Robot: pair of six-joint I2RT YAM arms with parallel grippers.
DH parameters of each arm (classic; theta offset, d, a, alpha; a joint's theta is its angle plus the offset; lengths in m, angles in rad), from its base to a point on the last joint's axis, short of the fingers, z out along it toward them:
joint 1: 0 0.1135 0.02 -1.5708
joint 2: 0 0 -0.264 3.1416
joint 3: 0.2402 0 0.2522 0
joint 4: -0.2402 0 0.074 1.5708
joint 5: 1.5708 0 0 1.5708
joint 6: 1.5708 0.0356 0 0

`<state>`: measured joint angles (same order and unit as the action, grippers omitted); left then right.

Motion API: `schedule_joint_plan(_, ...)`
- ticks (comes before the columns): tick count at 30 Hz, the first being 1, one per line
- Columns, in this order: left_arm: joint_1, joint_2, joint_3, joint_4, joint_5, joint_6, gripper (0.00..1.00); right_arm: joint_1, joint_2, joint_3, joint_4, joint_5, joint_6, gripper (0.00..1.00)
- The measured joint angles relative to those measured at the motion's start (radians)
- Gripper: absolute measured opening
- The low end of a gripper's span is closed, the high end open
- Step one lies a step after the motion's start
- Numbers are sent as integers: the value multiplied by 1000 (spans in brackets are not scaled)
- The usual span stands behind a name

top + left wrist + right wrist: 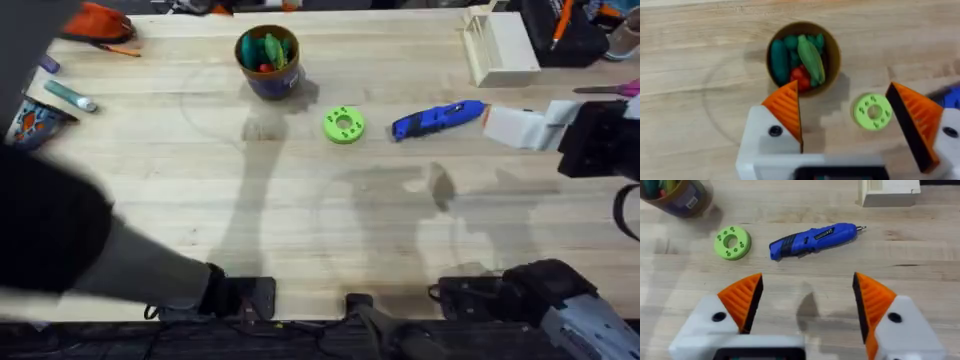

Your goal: Pick up the gripper from the table and insert it into the empty holder that is missing its gripper. Then pick up a screw, insert it into the mounting hole, and use the screwdriver to tighten it. Finally, clean up the table by picking up the vegetable and placing it into the bucket.

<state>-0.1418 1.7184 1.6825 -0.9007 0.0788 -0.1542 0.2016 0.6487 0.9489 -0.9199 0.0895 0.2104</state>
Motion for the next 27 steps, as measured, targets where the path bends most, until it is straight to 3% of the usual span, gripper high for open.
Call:
schedule_joint_plan(7,-91,-225,0,-186,-83,42,986,0,0,0,0,0,0,993)
schedule_joint_plan(10,-125,-300,-32,-208,-107,47,985,0,0,0,-3,0,0,993)
schedule_joint_plan(16,-172,-530,-271,-207,-136,22,985,0,-50,0,-62,0,0,993)
schedule_joint_plan(24,-176,-912,-663,-168,-147,-80,985,0,-164,0,-150,0,1,993)
schedule_joint_plan(27,-176,-1016,-754,-162,-147,-98,986,0,-187,0,-185,-11,3,993)
